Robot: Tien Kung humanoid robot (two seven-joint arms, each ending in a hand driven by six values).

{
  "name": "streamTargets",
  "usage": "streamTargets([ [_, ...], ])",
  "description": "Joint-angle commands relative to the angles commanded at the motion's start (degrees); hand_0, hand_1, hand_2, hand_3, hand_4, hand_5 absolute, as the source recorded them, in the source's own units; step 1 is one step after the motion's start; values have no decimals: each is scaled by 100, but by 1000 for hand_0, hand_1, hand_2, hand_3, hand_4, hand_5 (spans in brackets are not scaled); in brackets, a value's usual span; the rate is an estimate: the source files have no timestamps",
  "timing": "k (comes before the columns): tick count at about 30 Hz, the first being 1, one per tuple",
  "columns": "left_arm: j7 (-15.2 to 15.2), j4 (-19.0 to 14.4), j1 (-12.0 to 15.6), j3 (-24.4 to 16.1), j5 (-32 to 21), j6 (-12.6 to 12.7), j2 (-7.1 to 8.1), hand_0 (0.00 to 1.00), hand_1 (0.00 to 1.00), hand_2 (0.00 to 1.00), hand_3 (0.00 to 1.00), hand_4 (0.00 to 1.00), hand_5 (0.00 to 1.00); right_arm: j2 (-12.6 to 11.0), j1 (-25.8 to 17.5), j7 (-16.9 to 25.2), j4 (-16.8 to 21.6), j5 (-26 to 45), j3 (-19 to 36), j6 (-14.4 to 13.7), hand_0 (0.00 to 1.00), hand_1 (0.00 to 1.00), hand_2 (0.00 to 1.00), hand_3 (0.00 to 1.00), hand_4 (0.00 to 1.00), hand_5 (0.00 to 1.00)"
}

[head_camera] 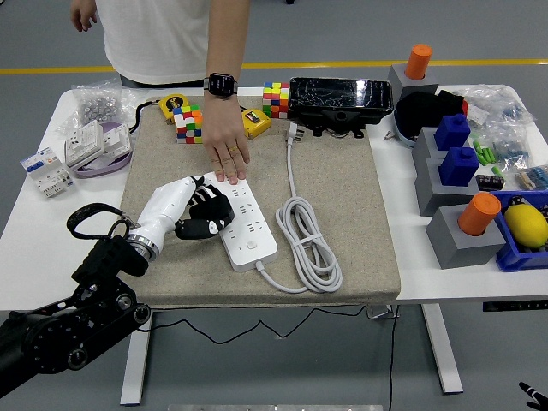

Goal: Put the plug near the board,insert it into the board,press the button,pull the plug out

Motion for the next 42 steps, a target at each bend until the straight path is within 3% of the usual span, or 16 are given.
streamTargets([
  [3, 19, 10, -5, 16, 92, 3, 15, 388, 466, 483, 535, 632, 117, -13, 15, 2, 11, 5, -26, 1, 569, 662, 675, 603, 972, 493],
  [4, -28, 4, -2, 25, 99, 44, 28, 359, 435, 440, 517, 592, 16, -21, 23, 1, 13, 3, -36, 0, 569, 663, 675, 604, 973, 494],
  [13, -477, -51, 78, -40, 22, 378, 73, 349, 430, 425, 513, 588, 8, -59, 18, -4, 11, 19, -97, 0, 569, 663, 675, 604, 973, 495],
  [17, -830, -127, 255, -182, -38, 542, 202, 348, 431, 424, 515, 595, 10, -48, 6, 2, 19, 20, -130, 4, 568, 663, 675, 604, 973, 495],
  [28, -1190, 148, 514, -365, -219, 626, 393, 350, 434, 436, 521, 607, 15, -19, -21, 3, 17, 0, -61, 4, 570, 663, 675, 604, 973, 494],
  [34, -1036, 259, 537, -326, -157, 523, 350, 366, 455, 461, 533, 618, 37, 6, -35, 8, 22, -5, -28, 1, 570, 664, 675, 604, 973, 494],
  [35, -1020, 274, 541, -333, -163, 516, 343, 458, 526, 541, 581, 656, 68, 10, -38, 8, 21, -6, -24, 1, 569, 664, 675, 604, 973, 494],
  [40, -957, 333, 566, -377, -164, 475, 344, 458, 526, 541, 581, 656, 68, 26, -43, 6, 17, -14, 17, -1, 569, 664, 675, 604, 973, 494],
  [41, -970, 327, 580, -397, -168, 476, 352, 541, 658, 574, 589, 838, 192, 28, -44, 6, 16, -16, 29, -1, 569, 663, 676, 604, 972, 494],
  [42, -977, 323, 586, -406, -170, 480, 357, 541, 658, 574, 589, 838, 192, 29, -44, 6, 16, -17, 36, -2, 569, 663, 676, 604, 972, 494],
])
